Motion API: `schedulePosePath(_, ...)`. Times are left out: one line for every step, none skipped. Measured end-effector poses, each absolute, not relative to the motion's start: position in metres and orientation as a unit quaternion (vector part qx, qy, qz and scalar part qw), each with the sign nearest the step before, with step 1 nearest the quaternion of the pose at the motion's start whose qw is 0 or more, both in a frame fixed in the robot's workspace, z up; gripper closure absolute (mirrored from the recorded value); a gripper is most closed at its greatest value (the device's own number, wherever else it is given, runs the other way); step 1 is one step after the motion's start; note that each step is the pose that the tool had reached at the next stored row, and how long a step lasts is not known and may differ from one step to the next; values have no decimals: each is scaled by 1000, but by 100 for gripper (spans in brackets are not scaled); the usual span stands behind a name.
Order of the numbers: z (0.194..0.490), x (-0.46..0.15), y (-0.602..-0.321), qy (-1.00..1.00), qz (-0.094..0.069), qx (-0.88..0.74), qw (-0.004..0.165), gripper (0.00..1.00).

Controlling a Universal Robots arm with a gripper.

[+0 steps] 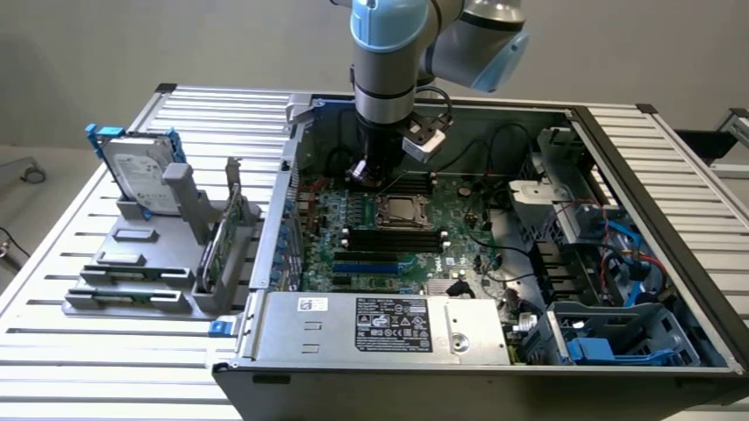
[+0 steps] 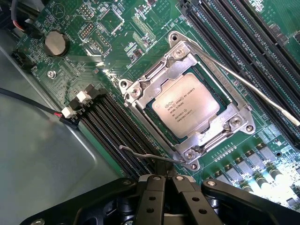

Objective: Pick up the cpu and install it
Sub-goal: 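Install the first cpu locking lever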

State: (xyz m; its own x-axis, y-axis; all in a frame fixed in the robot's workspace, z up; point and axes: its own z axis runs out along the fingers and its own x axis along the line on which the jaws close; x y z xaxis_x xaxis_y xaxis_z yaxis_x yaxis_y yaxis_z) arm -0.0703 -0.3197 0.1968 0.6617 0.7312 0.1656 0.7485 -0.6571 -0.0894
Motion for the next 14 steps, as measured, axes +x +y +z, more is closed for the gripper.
schedulePosePath(197, -70, -320, -407, -58, -908, 75, 89)
schedulePosePath(197, -70, -320, -407, -58, -908, 75, 89)
schedulePosePath(197, -70, -320, -407, -58, -908, 75, 89)
schedulePosePath(197, -70, -320, -407, -58, -908, 75, 89)
schedulePosePath(197, -70, -320, -407, -58, -908, 75, 89)
schedulePosePath(197, -70, -320, -407, -58, -908, 75, 89)
schedulePosePath(197, -70, -320, -407, -58, -908, 75, 89)
schedulePosePath(197, -70, -320, -407, -58, -908, 75, 89)
schedulePosePath(197, -70, -320, -407, -58, -908, 75, 89)
schedulePosePath(197, -70, -320, -407, -58, -908, 75, 89)
schedulePosePath(197, -70, -320, -407, -58, -908, 75, 89)
schedulePosePath(197, -70, -320, -407, -58, -908, 75, 89)
schedulePosePath(197, -70, -320, -407, -58, -908, 75, 89)
schedulePosePath(197, -70, -320, -407, -58, -908, 75, 89)
